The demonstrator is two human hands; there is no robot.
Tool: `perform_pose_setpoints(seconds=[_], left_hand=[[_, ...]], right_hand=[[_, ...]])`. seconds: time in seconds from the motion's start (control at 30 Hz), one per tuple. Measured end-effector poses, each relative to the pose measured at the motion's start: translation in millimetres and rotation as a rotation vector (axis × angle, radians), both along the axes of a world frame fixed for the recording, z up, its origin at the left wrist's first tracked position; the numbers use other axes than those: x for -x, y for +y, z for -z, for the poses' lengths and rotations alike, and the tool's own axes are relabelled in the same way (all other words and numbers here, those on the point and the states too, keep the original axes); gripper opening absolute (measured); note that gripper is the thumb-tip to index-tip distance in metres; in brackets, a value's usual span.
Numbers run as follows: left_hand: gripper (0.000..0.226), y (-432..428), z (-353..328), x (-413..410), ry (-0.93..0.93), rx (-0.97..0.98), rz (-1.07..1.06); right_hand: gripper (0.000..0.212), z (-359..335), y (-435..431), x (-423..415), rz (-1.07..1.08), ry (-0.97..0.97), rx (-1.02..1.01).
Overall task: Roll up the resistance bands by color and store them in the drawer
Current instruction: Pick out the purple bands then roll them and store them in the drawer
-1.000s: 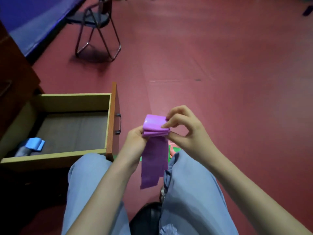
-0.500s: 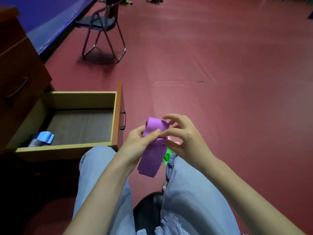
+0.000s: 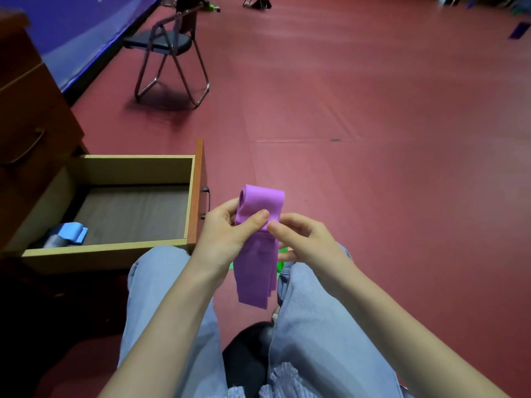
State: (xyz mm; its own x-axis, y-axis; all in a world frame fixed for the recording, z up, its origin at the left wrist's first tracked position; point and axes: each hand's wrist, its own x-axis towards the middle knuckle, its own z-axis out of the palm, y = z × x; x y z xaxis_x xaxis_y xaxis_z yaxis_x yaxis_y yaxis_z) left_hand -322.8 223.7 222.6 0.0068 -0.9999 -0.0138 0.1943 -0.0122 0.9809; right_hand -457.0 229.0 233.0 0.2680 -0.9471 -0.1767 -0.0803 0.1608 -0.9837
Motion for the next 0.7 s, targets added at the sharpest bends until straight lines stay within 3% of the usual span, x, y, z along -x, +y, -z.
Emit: perform_pose_setpoints(seconds=[0.17, 0.33, 0.43, 0.53, 0.63, 0.7], left_hand=[[0.013, -0.8, -2.6, 0.8, -0.026, 0.005, -0.004], [0.014, -2.9, -0.7, 0.4, -0.032, -0.014, 0.013], [0.015, -1.4, 0.2, 0.0, 0.054, -0.045, 0.097], [0.032, -0.3, 4.4, -1.8, 0.146, -0.107, 0.199], [0.022, 4.8, 11.1, -0.4, -0.002, -0.208, 0.204], [0.027, 5.7, 14.7, 1.3, -0.096, -0.254, 0.158]], right_hand=[[0.021, 0.5, -4.0, -2.1, 0.01, 0.01, -0.057], [0.009, 3.6, -6.9, -1.3, 0.009, -0.019, -0.06], [0.008, 5.8, -6.6, -0.4, 0.055, -0.041, -0.001], [0.013, 4.0, -9.1, 1.0, 0.144, -0.12, 0.054], [0.019, 2.5, -15.2, 4.2, 0.224, -0.137, 0.143], [0.022, 4.5, -17.6, 5.6, 0.223, -0.084, 0.21]])
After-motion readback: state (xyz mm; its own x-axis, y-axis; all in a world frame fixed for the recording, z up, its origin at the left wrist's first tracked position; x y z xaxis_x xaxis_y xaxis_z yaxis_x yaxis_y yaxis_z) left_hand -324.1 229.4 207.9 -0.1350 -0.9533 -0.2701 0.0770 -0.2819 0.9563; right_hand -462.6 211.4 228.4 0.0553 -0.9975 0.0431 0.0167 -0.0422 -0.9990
